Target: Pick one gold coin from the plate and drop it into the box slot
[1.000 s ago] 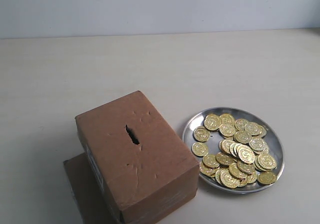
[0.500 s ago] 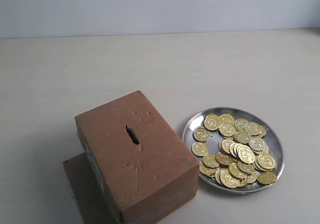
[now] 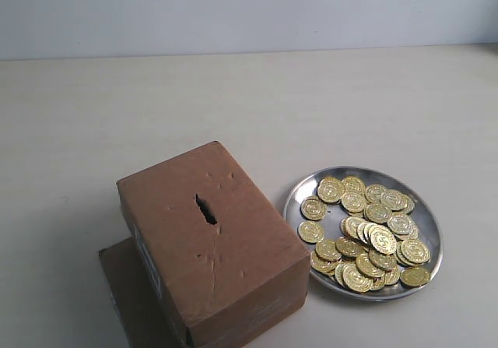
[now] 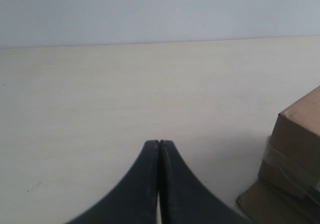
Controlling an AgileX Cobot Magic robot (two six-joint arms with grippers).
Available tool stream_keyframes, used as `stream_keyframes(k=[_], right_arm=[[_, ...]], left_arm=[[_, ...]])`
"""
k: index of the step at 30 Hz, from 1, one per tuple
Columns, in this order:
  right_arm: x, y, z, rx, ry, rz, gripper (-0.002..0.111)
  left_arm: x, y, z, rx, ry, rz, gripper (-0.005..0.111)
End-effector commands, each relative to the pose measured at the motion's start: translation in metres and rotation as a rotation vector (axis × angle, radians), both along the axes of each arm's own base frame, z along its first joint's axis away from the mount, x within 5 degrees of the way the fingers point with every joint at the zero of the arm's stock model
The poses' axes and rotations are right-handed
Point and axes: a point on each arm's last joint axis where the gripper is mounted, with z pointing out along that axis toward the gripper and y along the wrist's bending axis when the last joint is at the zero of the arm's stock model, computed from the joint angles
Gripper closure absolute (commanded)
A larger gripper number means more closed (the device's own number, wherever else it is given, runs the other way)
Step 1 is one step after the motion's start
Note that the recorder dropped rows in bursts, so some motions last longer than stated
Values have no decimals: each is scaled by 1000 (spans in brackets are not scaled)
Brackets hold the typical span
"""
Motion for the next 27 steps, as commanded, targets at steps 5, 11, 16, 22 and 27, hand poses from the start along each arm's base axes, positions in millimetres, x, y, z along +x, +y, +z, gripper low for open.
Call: stream_keyframes(k=[5, 11, 16, 22, 27], right_arm=[[0, 0, -1, 2, -7, -4, 108], [0, 0, -1, 2, -7, -4, 108], [0, 0, -1, 2, -7, -4, 108], [0, 0, -1, 2, -7, -4, 108], [0, 0, -1, 2, -7, -4, 108]], left_arm=[[0, -1, 1, -96, 4, 8, 107], [0, -1, 1, -111, 6, 12, 107], [0, -1, 1, -111, 6, 12, 107], [0, -1, 1, -111, 6, 12, 107], [0, -1, 1, -111, 6, 12, 107]])
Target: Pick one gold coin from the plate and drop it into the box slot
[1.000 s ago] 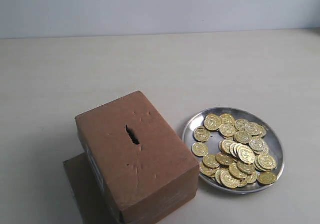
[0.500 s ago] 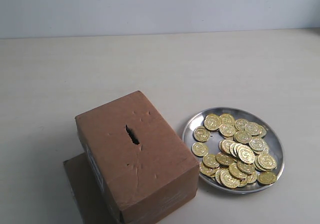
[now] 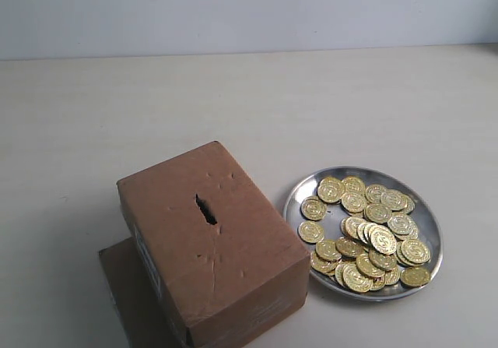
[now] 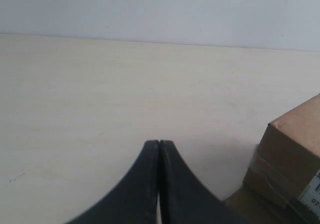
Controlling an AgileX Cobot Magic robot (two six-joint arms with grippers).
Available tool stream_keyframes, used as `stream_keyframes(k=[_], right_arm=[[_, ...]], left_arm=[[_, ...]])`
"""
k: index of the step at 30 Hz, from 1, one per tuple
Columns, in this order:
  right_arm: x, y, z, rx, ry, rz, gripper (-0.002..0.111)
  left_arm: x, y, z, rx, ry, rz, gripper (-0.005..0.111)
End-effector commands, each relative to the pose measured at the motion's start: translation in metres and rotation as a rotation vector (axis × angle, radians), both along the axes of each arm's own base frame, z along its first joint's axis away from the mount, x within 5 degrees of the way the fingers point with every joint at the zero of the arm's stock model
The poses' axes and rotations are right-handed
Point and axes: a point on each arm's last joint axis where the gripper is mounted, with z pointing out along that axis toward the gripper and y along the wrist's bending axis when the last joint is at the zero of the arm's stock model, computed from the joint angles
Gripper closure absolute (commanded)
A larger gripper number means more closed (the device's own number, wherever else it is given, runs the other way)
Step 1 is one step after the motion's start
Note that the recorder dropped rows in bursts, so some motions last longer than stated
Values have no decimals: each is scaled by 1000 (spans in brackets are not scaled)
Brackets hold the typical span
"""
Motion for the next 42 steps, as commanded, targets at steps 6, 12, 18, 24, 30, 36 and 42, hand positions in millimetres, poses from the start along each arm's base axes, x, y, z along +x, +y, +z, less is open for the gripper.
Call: stream_keyframes(k=[6, 12, 18, 24, 30, 36, 42], right_arm=[[0, 0, -1, 2, -7, -4, 108], [0, 0, -1, 4, -7, -4, 108], [0, 0, -1, 4, -7, -4, 108], [0, 0, -1, 4, -7, -4, 108], [0, 0, -1, 4, -7, -4, 108], [0, 0, -1, 4, -7, -4, 108], [0, 0, -1, 4, -7, -4, 108]], left_arm=[[0, -1, 1, -7, -10, -12, 107], [-1, -3, 1, -8, -10, -60, 107], [-1, -3, 1, 22, -16, -63, 107], [-1, -3, 1, 22, -16, -63, 107], [-1, -3, 1, 22, -16, -63, 107], [-1, -3, 1, 23, -14, -63, 107], [-1, -3, 1, 23, -14, -63, 107]])
